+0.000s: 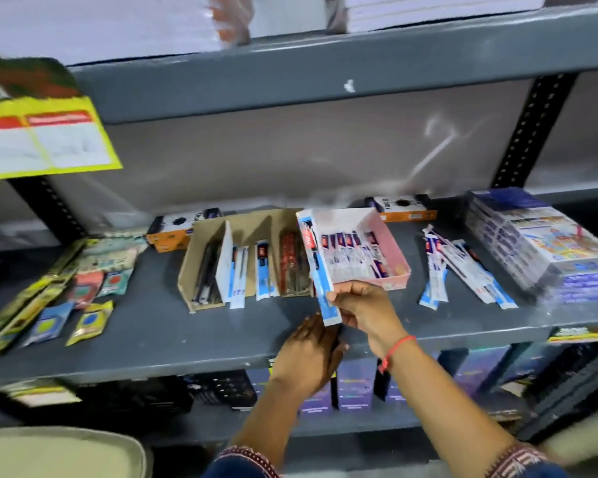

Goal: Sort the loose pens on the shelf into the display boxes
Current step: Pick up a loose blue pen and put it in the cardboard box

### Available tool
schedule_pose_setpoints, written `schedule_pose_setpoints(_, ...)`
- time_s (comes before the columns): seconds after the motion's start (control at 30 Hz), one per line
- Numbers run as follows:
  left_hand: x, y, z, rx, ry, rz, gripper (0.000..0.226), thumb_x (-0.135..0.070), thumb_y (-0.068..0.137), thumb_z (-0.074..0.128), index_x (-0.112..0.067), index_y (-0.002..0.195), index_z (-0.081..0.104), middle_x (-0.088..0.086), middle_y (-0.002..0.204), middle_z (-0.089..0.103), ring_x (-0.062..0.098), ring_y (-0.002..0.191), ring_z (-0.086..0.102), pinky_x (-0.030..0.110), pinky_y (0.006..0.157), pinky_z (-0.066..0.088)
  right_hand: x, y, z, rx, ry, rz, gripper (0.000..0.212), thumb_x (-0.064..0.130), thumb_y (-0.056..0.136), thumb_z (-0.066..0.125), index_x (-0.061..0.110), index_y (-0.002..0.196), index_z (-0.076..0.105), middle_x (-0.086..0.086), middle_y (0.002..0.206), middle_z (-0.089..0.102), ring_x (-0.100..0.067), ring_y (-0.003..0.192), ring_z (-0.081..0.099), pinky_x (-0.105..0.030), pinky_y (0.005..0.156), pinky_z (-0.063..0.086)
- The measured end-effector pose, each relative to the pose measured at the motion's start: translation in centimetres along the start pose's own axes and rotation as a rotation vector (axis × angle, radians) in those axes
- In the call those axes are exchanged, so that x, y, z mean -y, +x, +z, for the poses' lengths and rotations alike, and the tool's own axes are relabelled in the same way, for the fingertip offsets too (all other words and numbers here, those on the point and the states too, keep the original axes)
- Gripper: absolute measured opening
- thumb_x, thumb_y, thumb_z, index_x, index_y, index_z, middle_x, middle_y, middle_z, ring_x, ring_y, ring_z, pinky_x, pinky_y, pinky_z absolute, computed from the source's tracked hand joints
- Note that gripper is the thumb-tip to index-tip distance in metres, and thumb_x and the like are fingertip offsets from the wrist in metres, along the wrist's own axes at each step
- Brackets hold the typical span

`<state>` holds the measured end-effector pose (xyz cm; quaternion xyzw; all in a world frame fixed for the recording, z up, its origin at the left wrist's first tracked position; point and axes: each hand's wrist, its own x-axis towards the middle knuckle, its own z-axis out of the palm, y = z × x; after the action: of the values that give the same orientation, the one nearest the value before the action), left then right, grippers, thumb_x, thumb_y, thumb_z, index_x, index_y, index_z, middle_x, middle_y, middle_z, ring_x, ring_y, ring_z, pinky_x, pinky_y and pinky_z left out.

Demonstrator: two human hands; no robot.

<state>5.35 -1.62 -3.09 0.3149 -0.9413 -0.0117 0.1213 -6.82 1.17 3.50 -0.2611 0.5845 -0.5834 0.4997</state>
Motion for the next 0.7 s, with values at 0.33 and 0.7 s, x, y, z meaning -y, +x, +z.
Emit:
schedule_pose_setpoints(0.33,10.9,-8.0,-1.5,-0.067,0.014,-0.186,0.046,-0.025,0.095,0.054,0.001,0.132,0.049,0.019,0.136,0.051,0.032,0.126,0.049,0.042,0.109,0.032,-4.1,0.9,11.7,-0.170,-0.362,-0.110,0.019,-0.008,0.084,0.054,0.008,0.087,0.065,-0.010,0.079,0.063,-0.018,0.067,0.058,-0.014,0.059,0.047)
schedule_pose_setpoints(0.7,14.6,-9.6,-0.9,0.004,0.022,-0.300,0.060,-0.044,0.101,0.022,-0.011,0.149,0.013,0.007,0.157,0.018,0.018,0.144,0.013,0.027,0.116,-0.002,-4.4,3.6,15.9,-0.284,-0.856,-0.136,0.043,-0.009,0.088,0.040,0.005,0.123,0.061,-0.021,0.127,0.061,-0.038,0.115,0.058,-0.036,0.095,0.048)
